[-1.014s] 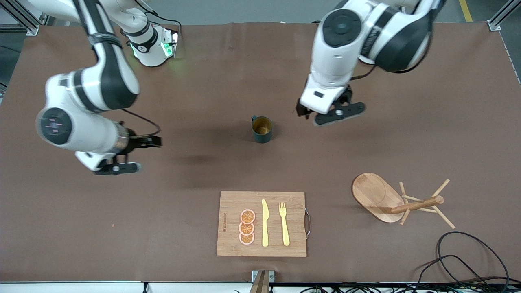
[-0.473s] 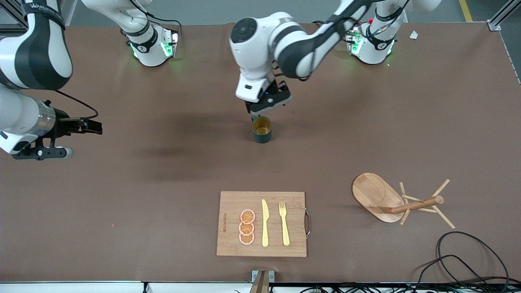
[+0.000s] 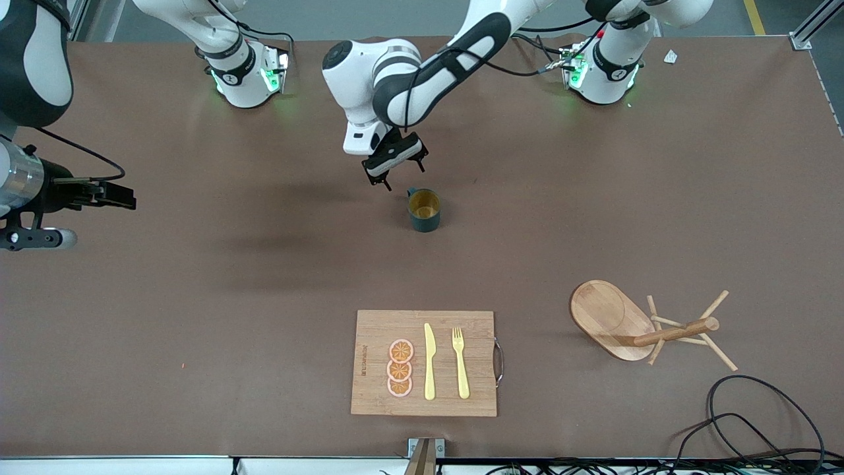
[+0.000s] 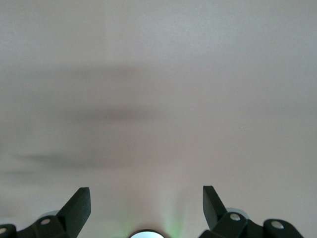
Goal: Pass cup and hang on rack
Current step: 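Withdraw the right gripper while the left gripper moves above the mug, then lower the left gripper and grasp the teal mug by its handle, then lift the mug with the left gripper and carry it to the rack, then hook the mug handle onto a rack peg with the left gripper, then open the left gripper and draw it back from the mug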
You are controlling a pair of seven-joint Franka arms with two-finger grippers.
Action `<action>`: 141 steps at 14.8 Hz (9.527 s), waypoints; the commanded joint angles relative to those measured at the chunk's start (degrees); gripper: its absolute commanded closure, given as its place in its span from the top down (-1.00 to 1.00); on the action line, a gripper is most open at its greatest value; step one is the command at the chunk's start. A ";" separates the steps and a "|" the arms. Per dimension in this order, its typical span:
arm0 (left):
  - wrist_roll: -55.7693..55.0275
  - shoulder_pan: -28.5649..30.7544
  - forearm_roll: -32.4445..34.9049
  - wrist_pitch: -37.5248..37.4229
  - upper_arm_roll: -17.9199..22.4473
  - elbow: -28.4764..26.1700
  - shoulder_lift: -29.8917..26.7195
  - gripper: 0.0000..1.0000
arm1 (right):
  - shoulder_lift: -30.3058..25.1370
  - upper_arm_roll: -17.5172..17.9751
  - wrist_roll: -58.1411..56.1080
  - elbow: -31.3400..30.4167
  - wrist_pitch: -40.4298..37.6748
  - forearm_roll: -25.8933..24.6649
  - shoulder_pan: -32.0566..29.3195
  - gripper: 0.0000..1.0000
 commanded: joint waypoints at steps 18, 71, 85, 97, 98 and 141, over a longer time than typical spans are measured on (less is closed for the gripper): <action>-20.79 -11.53 20.75 -1.47 7.79 -3.54 6.54 0.30 | 1.12 1.41 0.01 2.95 -0.10 4.46 -3.51 1.00; 44.24 60.53 -82.60 -3.31 7.70 4.81 -11.92 -0.99 | -16.99 1.59 -1.40 -7.95 0.34 1.57 -2.10 1.00; 48.81 68.45 -89.46 -8.06 7.26 4.81 -6.99 -0.99 | -16.99 1.50 -3.77 -7.95 0.43 1.56 -2.28 1.00; 50.31 70.65 -89.91 -8.15 7.26 4.81 -5.23 -0.98 | -16.99 1.50 -3.77 -7.86 0.43 1.56 -2.19 1.00; 50.31 70.65 -89.91 -8.15 7.26 4.81 -5.06 -0.97 | -16.99 1.50 -3.77 -7.86 0.43 1.56 -2.19 1.00; 73.57 68.98 -31.02 -20.27 -15.86 4.81 -29.92 1.00 | -16.99 1.59 -1.31 -7.42 -0.10 2.53 -2.19 1.00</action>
